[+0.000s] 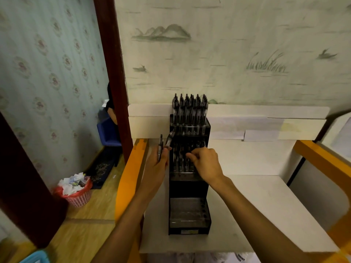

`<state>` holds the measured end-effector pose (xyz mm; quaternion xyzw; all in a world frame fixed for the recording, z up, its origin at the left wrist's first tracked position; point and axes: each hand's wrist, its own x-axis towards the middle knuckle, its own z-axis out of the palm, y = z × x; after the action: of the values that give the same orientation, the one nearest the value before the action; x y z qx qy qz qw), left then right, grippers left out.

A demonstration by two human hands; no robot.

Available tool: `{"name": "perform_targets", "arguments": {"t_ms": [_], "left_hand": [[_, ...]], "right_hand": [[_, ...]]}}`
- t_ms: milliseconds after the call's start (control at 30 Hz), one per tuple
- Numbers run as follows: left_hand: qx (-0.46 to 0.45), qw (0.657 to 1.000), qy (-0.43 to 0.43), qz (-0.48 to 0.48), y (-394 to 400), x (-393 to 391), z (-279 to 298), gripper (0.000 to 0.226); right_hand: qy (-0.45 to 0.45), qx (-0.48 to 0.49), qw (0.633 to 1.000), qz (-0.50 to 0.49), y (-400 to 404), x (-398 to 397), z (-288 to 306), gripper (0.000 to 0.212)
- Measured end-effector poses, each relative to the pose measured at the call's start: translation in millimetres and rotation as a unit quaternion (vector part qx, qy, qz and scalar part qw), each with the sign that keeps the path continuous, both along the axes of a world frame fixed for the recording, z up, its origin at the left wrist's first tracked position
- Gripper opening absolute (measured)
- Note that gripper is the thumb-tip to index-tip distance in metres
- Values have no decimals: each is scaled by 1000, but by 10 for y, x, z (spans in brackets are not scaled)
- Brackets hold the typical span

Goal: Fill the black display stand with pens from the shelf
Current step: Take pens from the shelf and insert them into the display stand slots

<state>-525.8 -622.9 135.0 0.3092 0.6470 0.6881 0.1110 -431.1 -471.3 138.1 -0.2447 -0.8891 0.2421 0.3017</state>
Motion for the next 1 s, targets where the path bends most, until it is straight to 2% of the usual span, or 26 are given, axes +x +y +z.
{"name": "perform_targets", "arguments": {"t_ms": [133,233,333,400,500,700,800,900,1000], "left_hand": [[6,998,57,7,-18,65,7,21],[13,997,71,-12,-2,93,23,12],[14,996,83,-14,18,113,38,4],[12,996,89,-9,38,113,14,5],[5,996,86,-1,94,68,-8,10],[6,995,100,2,143,117,-6,6],[-3,995,75,62,111,88,-31,24],[-2,992,103,71,26,61,-25,30],[28,979,146,142,48,73,45,40]], "right_hand": [[-23,-1,1000,-19,15,18,62,33],[39,-32,999,1,6,46,164,32],[149,-179,969,83,-60,68,314,22],[170,-263,942,123,-93,68,381,20],[178,-325,918,142,-103,69,416,23],[221,-348,906,98,-132,-12,448,14],[241,-343,905,76,-50,11,541,15],[231,-280,931,49,55,72,583,14],[177,-155,972,28,101,109,567,16]]}}
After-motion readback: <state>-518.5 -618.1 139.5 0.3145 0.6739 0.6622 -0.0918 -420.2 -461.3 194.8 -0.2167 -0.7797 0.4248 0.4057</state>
